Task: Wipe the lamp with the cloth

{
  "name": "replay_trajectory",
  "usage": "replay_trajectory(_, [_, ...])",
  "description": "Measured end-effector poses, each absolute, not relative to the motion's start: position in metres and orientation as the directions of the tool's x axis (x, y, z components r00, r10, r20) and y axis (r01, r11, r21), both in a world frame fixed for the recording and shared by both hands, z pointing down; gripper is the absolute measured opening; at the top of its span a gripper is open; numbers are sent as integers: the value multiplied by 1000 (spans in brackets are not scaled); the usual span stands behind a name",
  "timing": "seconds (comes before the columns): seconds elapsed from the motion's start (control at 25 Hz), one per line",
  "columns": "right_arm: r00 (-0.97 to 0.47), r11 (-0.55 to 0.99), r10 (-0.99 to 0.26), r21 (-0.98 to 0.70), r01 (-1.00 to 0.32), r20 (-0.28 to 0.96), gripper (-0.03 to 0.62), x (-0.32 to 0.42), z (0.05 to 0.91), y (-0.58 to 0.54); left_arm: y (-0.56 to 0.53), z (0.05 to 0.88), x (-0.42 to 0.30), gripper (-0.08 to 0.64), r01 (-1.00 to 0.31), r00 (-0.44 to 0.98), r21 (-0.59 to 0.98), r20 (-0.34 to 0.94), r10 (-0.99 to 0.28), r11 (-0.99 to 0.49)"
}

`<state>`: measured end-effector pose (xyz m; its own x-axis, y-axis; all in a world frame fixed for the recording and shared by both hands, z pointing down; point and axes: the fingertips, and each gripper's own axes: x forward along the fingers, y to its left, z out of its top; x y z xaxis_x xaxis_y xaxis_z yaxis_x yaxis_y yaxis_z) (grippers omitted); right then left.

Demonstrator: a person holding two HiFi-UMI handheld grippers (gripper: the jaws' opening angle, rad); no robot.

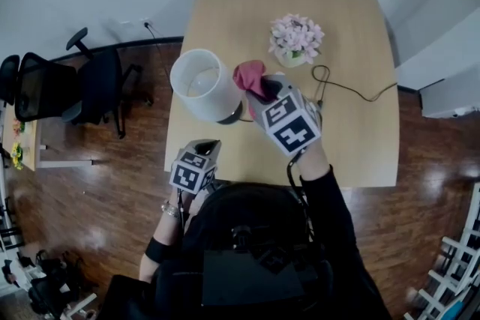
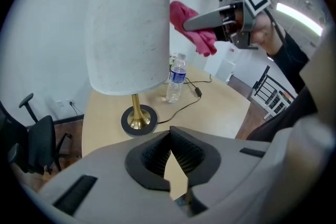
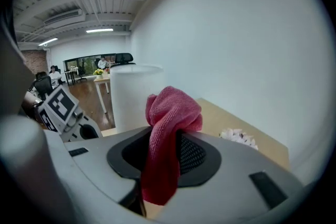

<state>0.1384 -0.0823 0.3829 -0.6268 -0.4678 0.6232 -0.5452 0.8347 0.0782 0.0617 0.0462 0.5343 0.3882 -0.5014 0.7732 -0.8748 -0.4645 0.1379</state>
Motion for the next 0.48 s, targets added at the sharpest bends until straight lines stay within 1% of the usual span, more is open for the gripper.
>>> replay_trajectory(0.12, [-682, 847, -486, 102, -521, 547, 129, 125, 344, -75, 47, 533, 62, 2, -870, 395, 138, 770, -501, -473])
replay_trajectory(0.2, [-701, 857, -483, 119, -501, 525, 129, 116, 333, -70, 48, 532, 60, 2, -869, 397, 138, 768, -502, -475])
replay_trajectory(0.32, [-694, 871, -463, 136, -473, 551, 129, 106, 343, -64, 50, 532, 55, 2, -870, 395, 137, 769, -503, -474])
replay_trajectory(0.48, [-661, 875, -440, 125, -467, 608, 129, 107, 375, -60, 55, 534, 50, 2, -871, 396, 145, 771, -498, -469])
